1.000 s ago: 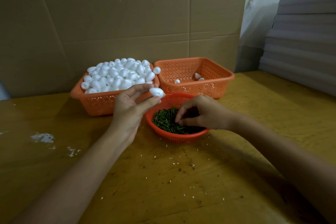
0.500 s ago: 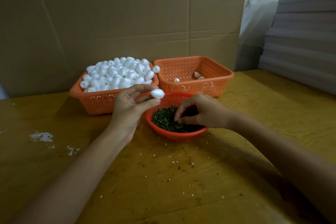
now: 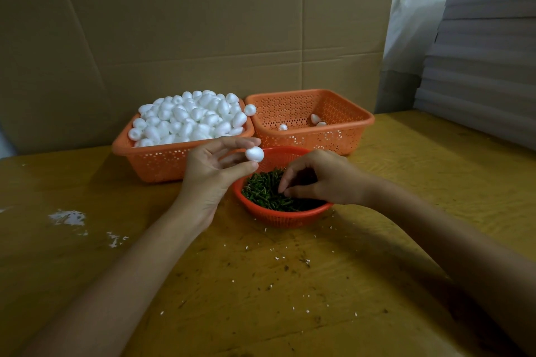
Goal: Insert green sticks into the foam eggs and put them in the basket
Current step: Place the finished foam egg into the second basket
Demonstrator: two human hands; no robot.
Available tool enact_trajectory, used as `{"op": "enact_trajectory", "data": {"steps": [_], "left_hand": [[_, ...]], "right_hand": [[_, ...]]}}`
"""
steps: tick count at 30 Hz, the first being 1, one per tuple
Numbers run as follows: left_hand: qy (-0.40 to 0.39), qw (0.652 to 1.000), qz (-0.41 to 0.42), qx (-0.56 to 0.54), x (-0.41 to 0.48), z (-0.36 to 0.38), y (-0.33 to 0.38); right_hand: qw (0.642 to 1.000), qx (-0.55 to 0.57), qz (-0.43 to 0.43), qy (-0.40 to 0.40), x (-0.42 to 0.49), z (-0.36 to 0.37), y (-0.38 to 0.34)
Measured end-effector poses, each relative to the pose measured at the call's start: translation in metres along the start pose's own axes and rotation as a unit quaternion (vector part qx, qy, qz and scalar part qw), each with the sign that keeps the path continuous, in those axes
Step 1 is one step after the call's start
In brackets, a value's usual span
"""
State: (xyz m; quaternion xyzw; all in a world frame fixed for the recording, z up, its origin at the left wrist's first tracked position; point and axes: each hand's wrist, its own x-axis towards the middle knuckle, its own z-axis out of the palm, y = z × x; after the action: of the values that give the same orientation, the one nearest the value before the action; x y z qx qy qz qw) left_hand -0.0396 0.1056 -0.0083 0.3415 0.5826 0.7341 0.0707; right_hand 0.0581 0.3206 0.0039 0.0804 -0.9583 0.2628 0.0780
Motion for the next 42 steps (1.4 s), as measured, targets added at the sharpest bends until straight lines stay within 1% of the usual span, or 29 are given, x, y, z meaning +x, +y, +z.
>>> {"op": "enact_trajectory", "data": {"steps": [5,12,27,42], "left_hand": [[-0.013,1.0,0.015,0.021,0.0006,-0.0011,-0.0015],[-0.008,0.999,0.018,0.038,0.0016,-0.0011,-0.003],[-0.051,0.994,0.038,0.093,0.0014,-0.0002,-0.0032],[-0.023,0.996,0.006,0.09,0.002,0.0026,-0.0011]], "right_hand": [[1.0,-0.001,0.004,-0.002,0.0001,0.0002,0.0011],[1.0,0.0,0.003,-0.002,0.0004,0.0001,-0.0001],[1.0,-0.004,0.001,0.002,0.0,0.0004,-0.0014],[1.0,0.003,0.004,0.001,-0.0011,0.0002,-0.0018]]}}
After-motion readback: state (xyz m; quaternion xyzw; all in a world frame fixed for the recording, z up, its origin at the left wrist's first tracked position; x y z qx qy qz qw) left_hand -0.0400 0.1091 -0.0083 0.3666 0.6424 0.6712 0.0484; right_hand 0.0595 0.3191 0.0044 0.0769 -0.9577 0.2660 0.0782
